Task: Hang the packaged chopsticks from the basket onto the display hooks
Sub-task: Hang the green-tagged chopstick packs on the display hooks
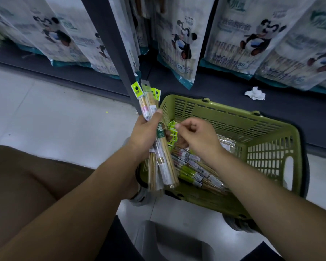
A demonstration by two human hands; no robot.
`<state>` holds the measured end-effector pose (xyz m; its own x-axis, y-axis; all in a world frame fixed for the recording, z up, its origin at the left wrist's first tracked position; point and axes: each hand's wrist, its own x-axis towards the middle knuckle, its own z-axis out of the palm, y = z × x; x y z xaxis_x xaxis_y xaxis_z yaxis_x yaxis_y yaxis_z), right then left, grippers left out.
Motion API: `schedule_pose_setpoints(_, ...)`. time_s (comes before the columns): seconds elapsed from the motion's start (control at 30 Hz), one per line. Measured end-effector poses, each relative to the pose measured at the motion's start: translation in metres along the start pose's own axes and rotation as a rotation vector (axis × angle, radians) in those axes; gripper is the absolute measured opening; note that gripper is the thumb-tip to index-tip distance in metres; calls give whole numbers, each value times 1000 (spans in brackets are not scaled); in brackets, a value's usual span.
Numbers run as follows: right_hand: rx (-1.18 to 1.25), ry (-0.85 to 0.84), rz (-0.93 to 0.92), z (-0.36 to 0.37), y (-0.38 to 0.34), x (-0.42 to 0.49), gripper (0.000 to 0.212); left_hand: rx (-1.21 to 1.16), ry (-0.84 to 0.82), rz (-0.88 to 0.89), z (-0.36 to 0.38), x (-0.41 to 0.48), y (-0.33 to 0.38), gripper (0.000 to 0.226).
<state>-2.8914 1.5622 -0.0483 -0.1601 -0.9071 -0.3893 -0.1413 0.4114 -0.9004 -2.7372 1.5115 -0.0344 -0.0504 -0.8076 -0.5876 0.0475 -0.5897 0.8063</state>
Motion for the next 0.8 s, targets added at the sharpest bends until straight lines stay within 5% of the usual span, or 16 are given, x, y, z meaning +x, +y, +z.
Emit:
schedule_pose_setpoints(0.07, -231, 31, 14, -8, 27, 6, 11, 68, 51, 59, -7, 3, 2, 32)
schedule_pose_setpoints(0.13, -512, -111, 71, -17, 58, 6, 7, 175, 86, 101, -17, 7, 2, 24)
schedule_pose_setpoints(0.23, -900, -348, 167, -21, 100, -1, 63, 179, 49, 90, -26, 8, -1, 12)
schedule_pose_setpoints(0.37, -1168, -376, 138, -10, 130, -10, 116, 221, 28, 106, -26, 8, -7, 18)
schedule_pose_setpoints(0.53, -1300, -359, 23, 12, 135, -12, 78, 189, 33, 116, -24, 9, -8, 18)
schedule_pose_setpoints(0.8, -1214, -410, 10, 19, 142, -11, 47, 158, 23, 125, -23, 7, -7, 14)
